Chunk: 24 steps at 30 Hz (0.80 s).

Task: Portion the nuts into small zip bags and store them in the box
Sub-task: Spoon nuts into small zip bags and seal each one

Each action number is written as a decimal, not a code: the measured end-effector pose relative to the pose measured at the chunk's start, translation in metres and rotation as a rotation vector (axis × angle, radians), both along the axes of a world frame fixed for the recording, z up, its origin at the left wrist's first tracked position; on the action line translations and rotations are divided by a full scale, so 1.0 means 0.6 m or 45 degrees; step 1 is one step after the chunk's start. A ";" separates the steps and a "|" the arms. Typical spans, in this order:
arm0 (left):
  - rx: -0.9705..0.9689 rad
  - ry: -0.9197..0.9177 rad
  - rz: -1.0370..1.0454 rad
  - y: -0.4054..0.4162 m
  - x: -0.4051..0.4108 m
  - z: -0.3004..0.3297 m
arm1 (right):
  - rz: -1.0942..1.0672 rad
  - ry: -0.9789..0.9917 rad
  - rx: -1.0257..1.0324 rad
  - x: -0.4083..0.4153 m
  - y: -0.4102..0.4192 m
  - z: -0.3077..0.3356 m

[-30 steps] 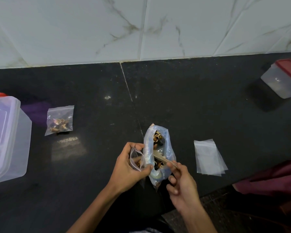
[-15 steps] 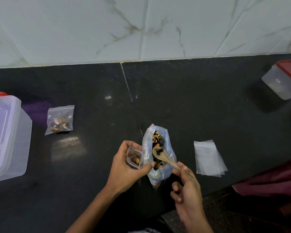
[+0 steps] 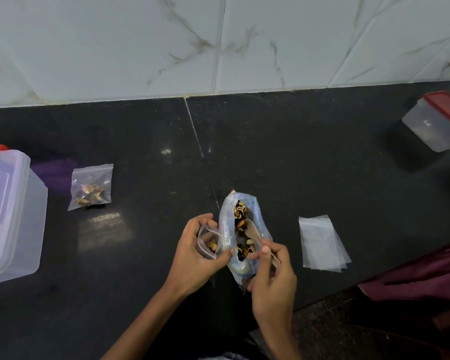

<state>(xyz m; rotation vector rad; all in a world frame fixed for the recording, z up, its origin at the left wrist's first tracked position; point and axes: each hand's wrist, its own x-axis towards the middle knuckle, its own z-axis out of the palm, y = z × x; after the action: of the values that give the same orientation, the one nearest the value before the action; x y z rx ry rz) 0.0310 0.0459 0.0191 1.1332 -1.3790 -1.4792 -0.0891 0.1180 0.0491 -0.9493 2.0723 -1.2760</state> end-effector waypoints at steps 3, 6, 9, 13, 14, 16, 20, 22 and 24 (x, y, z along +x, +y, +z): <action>0.059 0.109 -0.068 -0.004 -0.001 -0.006 | -0.052 -0.382 0.028 -0.010 -0.007 0.010; 0.081 0.186 -0.142 -0.005 -0.001 -0.006 | -0.096 -0.578 0.068 -0.019 -0.009 0.012; 0.095 0.200 -0.166 -0.008 0.002 -0.005 | -0.075 -0.655 0.121 -0.025 -0.010 0.014; 0.094 0.202 -0.158 -0.007 0.001 -0.004 | 0.057 -0.511 0.132 -0.028 -0.003 0.021; 0.094 0.210 -0.158 -0.006 0.001 -0.005 | 0.098 -0.453 0.127 -0.025 -0.001 0.024; 0.091 0.219 -0.169 -0.007 0.002 -0.008 | 0.111 -0.430 0.128 -0.018 -0.002 0.025; 0.083 0.202 -0.198 -0.011 0.001 -0.009 | -0.164 -0.785 0.193 -0.025 -0.022 0.022; 0.100 0.240 -0.194 -0.010 0.000 -0.009 | -0.302 -1.025 0.207 -0.031 -0.022 0.021; 0.098 0.270 -0.175 -0.010 0.000 -0.010 | -0.358 -1.106 0.185 -0.031 -0.016 0.023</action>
<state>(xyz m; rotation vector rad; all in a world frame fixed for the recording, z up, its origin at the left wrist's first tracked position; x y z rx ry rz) 0.0312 0.0402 0.0131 0.9125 -1.2829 -1.7108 -0.1079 0.1086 0.0629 0.0144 1.5763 -1.3234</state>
